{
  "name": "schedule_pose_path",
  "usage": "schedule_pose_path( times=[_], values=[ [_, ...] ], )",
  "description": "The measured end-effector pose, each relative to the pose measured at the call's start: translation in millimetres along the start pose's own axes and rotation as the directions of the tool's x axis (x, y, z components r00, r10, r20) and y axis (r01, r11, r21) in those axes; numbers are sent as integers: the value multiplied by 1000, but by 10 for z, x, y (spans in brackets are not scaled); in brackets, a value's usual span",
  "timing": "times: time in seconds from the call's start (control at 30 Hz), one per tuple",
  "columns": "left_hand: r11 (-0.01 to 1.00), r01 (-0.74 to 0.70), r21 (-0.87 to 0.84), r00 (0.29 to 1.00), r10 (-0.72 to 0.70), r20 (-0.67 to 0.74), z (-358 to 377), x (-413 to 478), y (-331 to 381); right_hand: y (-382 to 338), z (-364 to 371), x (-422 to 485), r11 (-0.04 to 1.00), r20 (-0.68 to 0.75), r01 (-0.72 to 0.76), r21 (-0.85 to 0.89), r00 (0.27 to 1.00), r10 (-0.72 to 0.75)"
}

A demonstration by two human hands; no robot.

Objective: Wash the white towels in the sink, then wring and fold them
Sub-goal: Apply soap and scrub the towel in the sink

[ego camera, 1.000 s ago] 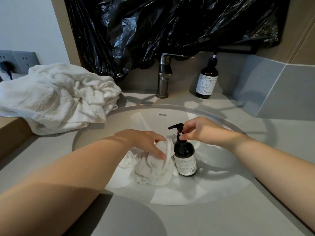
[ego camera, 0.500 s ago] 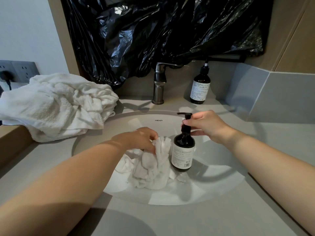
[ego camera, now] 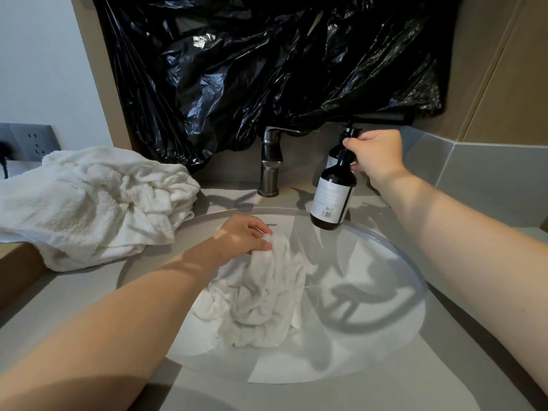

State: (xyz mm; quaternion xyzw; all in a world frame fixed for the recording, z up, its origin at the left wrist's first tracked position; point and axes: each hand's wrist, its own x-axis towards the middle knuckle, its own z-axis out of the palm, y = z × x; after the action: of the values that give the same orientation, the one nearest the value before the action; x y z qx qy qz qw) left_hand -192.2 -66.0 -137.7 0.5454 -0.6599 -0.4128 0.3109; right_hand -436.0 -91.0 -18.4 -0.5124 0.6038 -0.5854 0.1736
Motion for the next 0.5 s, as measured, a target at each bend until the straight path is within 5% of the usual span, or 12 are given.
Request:
schedule_pose_path(
  times=[0.5],
  values=[
    [1000, -30, -5, 999, 30, -27, -4, 5, 13, 67, 170, 248, 956, -128, 114, -270, 980, -153]
  ],
)
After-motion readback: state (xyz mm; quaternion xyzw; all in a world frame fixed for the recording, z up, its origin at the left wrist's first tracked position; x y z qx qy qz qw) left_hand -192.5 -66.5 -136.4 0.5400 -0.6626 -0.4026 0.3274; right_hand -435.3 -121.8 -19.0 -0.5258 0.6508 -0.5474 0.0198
